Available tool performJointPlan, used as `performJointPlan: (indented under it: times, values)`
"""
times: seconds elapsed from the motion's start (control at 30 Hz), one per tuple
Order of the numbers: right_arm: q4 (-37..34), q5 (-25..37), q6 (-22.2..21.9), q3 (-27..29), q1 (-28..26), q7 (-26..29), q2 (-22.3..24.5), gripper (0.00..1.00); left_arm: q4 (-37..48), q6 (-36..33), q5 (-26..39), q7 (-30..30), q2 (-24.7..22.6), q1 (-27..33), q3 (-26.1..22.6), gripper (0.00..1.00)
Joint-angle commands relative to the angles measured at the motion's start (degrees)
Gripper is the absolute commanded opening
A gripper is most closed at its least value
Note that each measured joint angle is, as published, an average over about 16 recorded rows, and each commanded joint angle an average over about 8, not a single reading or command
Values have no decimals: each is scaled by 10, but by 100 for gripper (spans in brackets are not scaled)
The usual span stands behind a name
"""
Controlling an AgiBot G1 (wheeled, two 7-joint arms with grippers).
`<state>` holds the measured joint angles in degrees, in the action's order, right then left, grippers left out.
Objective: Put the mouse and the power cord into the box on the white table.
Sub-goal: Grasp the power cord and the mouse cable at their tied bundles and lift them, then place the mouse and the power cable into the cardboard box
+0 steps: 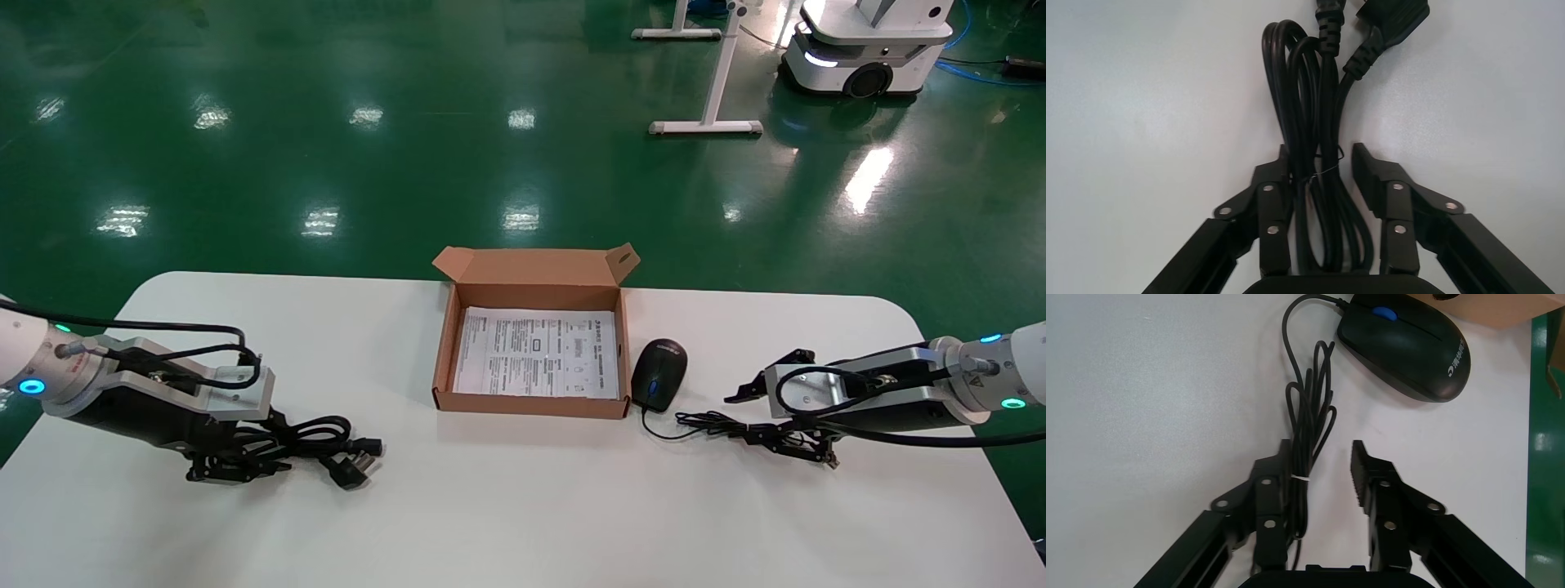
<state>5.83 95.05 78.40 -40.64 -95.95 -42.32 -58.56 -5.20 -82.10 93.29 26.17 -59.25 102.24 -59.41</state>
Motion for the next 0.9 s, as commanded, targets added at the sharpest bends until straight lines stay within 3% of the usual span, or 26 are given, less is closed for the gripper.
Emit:
performJointPlan:
  times: [0.03, 0.43, 0.67, 0.9]
  values:
    - [0, 0, 0, 0, 0, 0, 0, 0, 0, 0, 0, 0, 0, 0, 0, 0]
    - [14, -8, 8, 7, -24, -5, 14, 0, -6, -26, -14, 0, 13, 20, 9, 0]
    - [59, -25, 38, 21, -91, 3, 45, 0, -54, -75, -48, 0, 49, 99, 33, 0]
    - [133, -47, 37, 39, -152, 40, 42, 0, -103, -48, -90, -45, 65, 173, 65, 0]
